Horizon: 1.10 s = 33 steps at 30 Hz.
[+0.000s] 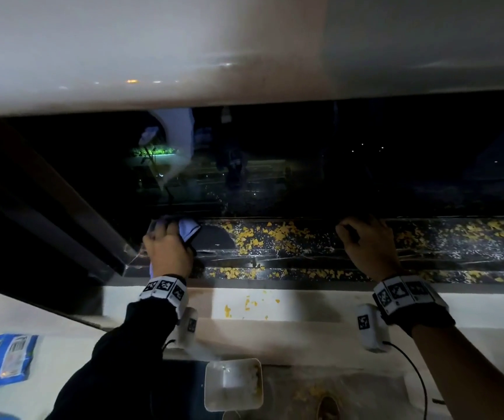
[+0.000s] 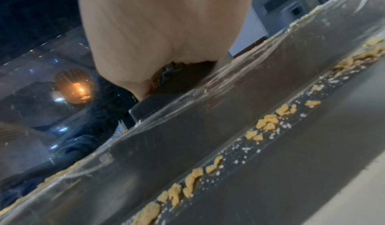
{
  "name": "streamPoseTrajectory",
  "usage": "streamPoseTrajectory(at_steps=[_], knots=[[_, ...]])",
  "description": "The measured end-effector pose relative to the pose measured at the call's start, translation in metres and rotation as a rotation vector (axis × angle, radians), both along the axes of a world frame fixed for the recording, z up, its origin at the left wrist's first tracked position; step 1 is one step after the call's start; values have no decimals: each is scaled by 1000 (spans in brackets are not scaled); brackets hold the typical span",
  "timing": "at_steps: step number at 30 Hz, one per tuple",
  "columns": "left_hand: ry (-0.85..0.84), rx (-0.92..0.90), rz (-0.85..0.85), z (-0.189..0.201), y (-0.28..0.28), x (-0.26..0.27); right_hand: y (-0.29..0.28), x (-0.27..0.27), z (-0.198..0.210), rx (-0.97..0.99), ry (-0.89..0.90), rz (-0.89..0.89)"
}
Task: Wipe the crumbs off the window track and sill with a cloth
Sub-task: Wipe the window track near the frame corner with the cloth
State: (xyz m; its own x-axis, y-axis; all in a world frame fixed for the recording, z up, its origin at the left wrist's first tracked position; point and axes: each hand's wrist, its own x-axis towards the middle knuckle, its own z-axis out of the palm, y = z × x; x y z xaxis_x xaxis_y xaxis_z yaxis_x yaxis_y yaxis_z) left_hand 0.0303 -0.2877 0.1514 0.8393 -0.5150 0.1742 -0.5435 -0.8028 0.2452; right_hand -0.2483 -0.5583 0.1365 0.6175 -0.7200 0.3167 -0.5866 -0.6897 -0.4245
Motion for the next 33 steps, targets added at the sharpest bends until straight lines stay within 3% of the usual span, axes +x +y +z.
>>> streamPoseTrajectory(at_steps=[5, 9, 11, 13, 16, 19, 25, 30, 33], knots=[[-26, -87, -178, -9, -20, -40, 1, -1, 1, -3, -14, 4], [179, -263, -356, 17, -15, -54, -2, -1, 2, 12, -4, 13], [321, -366, -274, 36, -3, -40, 0, -2, 3, 21, -8, 16], [234, -423, -67, 45, 10, -16, 1, -2, 4, 25, -13, 26], [32, -239, 48, 40, 18, 12, 0, -1, 5, 41, 1, 18], [-6, -61, -47, 14, 16, 20, 0, -1, 1, 34, 3, 18], [-130, -109, -140, -1, 16, 4, 0, 0, -1, 3, 8, 5], [44, -162, -207, -11, 0, -29, 2, 1, 3, 14, -4, 1], [135, -216, -329, 11, -4, -40, 2, 0, 4, 31, -11, 13]])
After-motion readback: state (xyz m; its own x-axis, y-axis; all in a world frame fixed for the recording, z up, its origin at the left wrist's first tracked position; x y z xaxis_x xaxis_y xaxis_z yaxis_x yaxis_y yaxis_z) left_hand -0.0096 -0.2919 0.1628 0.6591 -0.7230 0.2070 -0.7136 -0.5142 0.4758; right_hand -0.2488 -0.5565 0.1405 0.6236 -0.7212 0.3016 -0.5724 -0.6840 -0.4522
